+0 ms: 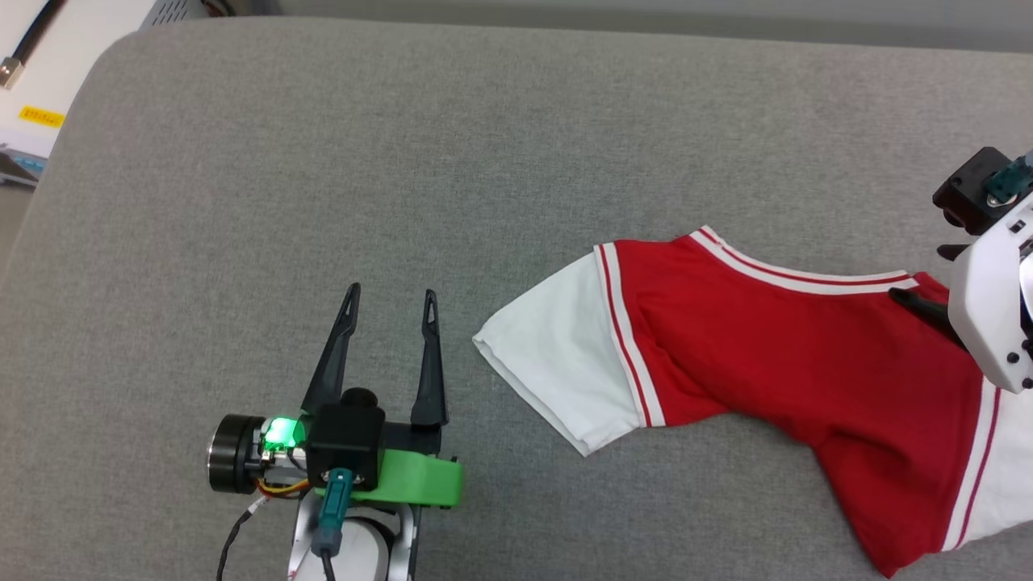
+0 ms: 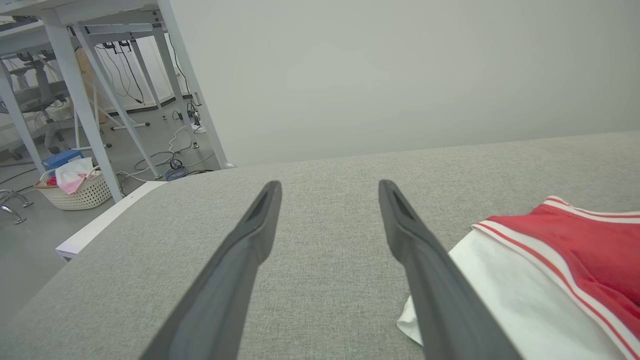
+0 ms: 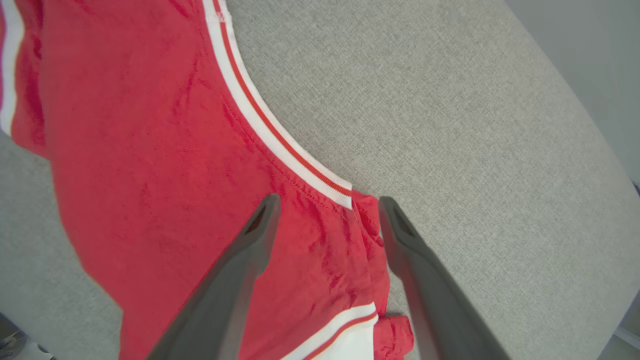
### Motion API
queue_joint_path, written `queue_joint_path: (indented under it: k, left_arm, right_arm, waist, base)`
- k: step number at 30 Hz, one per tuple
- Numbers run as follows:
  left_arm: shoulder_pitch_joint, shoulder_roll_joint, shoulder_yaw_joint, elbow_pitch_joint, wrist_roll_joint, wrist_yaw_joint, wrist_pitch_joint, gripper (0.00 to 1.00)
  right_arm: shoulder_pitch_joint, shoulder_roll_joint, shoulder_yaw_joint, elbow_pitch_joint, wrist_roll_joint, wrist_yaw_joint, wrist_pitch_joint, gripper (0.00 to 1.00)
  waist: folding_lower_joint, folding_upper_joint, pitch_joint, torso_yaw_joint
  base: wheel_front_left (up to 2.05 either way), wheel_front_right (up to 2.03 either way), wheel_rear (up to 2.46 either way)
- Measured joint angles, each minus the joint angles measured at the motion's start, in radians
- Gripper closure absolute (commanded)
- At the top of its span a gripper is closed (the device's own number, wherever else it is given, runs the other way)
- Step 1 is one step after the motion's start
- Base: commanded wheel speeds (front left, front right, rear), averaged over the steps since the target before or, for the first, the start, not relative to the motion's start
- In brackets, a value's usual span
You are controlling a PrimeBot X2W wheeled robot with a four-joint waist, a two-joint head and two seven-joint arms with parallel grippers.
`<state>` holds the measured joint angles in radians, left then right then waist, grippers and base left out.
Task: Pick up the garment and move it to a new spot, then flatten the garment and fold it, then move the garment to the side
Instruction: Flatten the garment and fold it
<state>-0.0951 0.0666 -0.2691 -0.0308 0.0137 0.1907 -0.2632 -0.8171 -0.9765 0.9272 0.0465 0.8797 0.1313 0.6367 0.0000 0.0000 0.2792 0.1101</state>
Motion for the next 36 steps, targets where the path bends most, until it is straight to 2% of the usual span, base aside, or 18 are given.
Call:
queue_joint_path:
  k: [8,15,16,17,20,24,29,31,36]
  left_arm:
    - [-0.053,-0.006,-0.039,0.0,-0.014,0.026,0.0,0.0]
    - [-0.074,-0.009,-0.05,0.002,-0.024,0.043,0.0,0.0]
    - [-0.074,-0.009,-0.048,0.003,-0.024,0.044,0.0,0.0]
    - [-0.073,-0.009,-0.046,0.006,-0.024,0.044,0.0,0.0]
    - [-0.073,-0.007,-0.042,0.014,-0.024,0.044,0.0,0.0]
    - [-0.068,-0.003,-0.037,0.021,-0.024,0.043,0.0,0.0]
    - [-0.043,0.004,-0.023,0.024,-0.03,0.042,0.0,0.0]
    - [-0.023,0.009,-0.013,0.024,-0.032,0.042,0.0,0.0]
    - [0.031,0.02,0.003,0.022,-0.034,0.041,0.0,0.0]
  right_arm:
    - [-0.113,0.035,0.182,0.182,-0.054,0.0,0.013,0.0]
    - [-0.18,0.028,0.265,0.255,0.011,0.013,-0.005,0.0]
    - [-0.186,0.027,0.271,0.257,0.018,0.014,-0.005,0.56]
    - [-0.191,0.026,0.277,0.257,0.022,0.016,-0.011,1.0]
    - [-0.195,0.033,0.289,0.265,0.041,0.016,-0.078,1.0]
    - [-0.199,0.072,0.311,0.268,0.049,-0.001,-0.198,1.0]
    - [-0.173,0.069,0.323,0.227,0.048,0.0,-0.37,1.0]
    - [-0.155,0.057,0.309,0.197,0.048,0.0,-0.424,1.0]
    - [-0.069,-0.024,0.222,0.115,0.038,0.0,-0.523,1.0]
  waist:
    - [0.0001,0.0,0.109,0.051]
    - [-0.0001,-0.0001,0.171,0.091]
    - [-0.0001,-0.0001,0.174,0.094]
    - [-0.0001,-0.0001,0.175,0.095]
    - [0.0,0.0,0.168,0.093]
    - [0.0001,0.0,0.141,0.082]
    - [0.0001,0.0,0.081,0.062]
    - [0.0001,0.0,0.056,0.053]
    - [0.0001,0.0,-0.012,0.029]
  base:
    - [0.0,0.0,0.0]
    - [0.0,0.0,0.0]
    - [0.0,0.0,0.0]
    - [0.0,0.0,0.0]
    - [0.0,0.0,0.0]
    - [0.0,0.0,0.0]
    - [0.0,0.0,0.0]
    - [0.0,0.0,0.0]
    - [0.0,0.0,0.0]
